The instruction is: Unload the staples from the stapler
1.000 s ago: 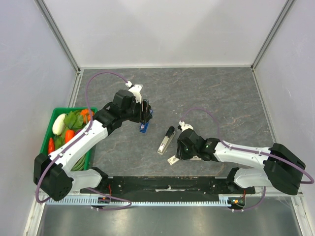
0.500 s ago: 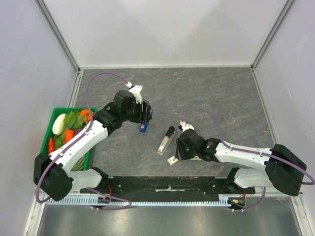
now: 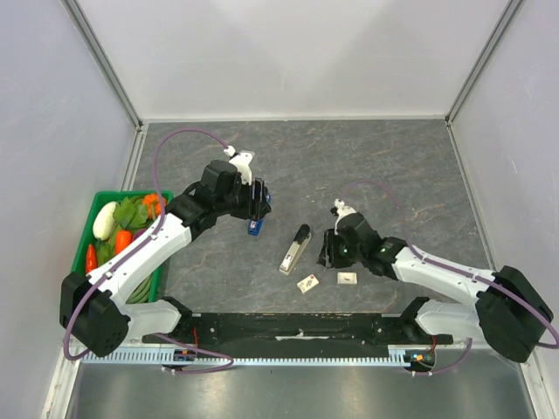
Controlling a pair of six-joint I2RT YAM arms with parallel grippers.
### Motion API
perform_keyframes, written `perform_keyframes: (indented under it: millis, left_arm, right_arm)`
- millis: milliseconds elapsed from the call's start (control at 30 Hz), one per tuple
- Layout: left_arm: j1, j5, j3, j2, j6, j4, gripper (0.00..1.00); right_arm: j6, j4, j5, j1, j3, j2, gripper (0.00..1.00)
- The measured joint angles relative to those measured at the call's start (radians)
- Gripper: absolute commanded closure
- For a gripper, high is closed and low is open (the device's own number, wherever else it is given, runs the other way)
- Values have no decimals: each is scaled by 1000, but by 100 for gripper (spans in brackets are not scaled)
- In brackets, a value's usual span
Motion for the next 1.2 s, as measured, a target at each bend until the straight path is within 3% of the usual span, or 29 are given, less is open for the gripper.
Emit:
perform_keyframes:
  millis: [167,500,1200]
  left_arm:
    - [0,11,-6,0,0,2,36]
    - [0,56,-21,-8,0,2,36]
    - [0,111,-32,-45,0,24,36]
  right_arm:
    - [-57,30,-140,-116,-9,-39,55]
    - [-103,108,-436,-193,-70,11,52]
    - [-97,255,-554,-198,-113,144,55]
